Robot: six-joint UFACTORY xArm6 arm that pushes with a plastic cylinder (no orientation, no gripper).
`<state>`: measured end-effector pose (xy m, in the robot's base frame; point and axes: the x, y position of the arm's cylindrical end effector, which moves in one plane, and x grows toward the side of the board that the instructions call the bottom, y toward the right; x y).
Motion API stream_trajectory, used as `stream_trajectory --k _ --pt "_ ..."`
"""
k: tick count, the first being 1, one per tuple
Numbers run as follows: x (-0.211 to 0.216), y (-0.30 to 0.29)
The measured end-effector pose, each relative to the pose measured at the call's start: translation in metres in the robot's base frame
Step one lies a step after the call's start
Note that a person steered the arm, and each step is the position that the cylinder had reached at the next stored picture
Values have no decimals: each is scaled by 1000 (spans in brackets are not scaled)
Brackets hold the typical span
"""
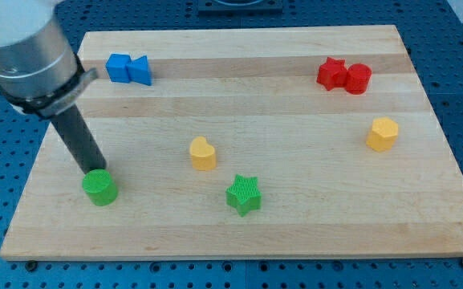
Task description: Slide green circle towards green star
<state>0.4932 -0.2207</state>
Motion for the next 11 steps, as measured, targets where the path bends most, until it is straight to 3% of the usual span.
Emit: stream_trajectory --k 1,2,3,4,5,6,7,9,11 --pt "-20 -55" --pt "22 -82" --pt "60 -51" --pt "65 22" --pt "65 43" --pt "62 -12" --pt "31 -25" --pt "40 106" --pt "38 123"
